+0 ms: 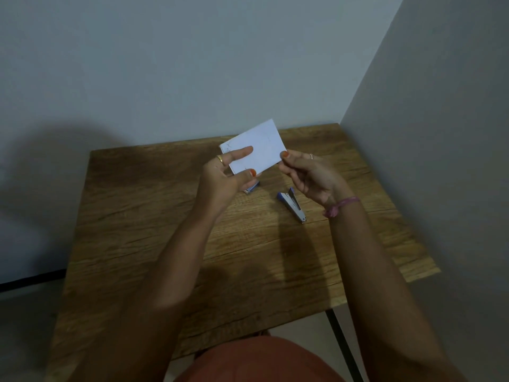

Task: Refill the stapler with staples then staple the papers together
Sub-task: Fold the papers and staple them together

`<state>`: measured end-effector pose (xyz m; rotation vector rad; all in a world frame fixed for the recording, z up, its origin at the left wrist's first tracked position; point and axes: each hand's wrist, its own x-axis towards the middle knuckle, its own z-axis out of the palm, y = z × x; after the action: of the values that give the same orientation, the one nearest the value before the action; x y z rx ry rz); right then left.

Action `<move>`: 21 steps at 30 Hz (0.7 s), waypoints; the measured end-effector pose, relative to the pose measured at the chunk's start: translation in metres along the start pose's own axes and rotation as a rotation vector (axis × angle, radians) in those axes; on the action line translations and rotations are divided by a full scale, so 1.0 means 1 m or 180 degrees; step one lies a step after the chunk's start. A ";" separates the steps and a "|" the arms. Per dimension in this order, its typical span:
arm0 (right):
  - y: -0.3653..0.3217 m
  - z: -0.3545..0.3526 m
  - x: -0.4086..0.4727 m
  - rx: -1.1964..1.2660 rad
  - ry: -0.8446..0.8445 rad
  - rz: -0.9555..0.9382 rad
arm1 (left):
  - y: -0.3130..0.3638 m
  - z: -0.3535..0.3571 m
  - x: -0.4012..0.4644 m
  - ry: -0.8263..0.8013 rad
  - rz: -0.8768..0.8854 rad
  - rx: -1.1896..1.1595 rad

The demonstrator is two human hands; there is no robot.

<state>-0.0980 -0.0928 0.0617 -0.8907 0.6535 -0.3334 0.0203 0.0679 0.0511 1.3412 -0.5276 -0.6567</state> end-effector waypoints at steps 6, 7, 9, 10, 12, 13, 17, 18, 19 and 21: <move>0.037 -0.046 0.022 -0.3036 0.1131 -0.0309 | -0.003 -0.008 0.002 0.0139 -0.0189 -0.0314; 0.047 -0.051 0.026 -0.3634 0.1246 -0.0176 | -0.004 -0.008 0.002 0.0167 -0.0202 -0.0347; 0.070 -0.057 0.033 -0.4367 0.1268 -0.0136 | -0.005 -0.005 0.002 0.0174 -0.0219 -0.0465; 0.079 -0.058 0.035 -0.4522 0.1274 -0.0246 | -0.006 -0.004 0.001 0.0156 -0.0228 -0.0552; 0.088 -0.055 0.037 -0.4530 0.1346 -0.0480 | -0.006 -0.002 0.000 0.0117 -0.0217 -0.0662; 0.088 -0.055 0.037 -0.4498 0.1383 -0.0525 | -0.005 -0.002 0.000 0.0095 -0.0199 -0.0681; 0.082 -0.053 0.022 -0.3043 0.1220 -0.0262 | -0.004 -0.004 -0.002 -0.0061 -0.0210 -0.0863; 0.078 -0.050 0.014 -0.2276 0.0969 -0.0142 | -0.003 -0.004 -0.003 -0.0099 -0.0203 -0.0863; 0.073 -0.045 0.004 -0.1544 0.0662 -0.0012 | -0.002 -0.003 -0.004 -0.0127 -0.0185 -0.0812; 0.063 -0.034 -0.014 -0.0448 0.0066 0.0193 | 0.001 0.000 -0.006 -0.0165 -0.0158 -0.0748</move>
<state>-0.1306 -0.0680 0.0010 -1.0004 0.7284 -0.2449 0.0159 0.0725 0.0518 1.1216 -0.4450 -0.7713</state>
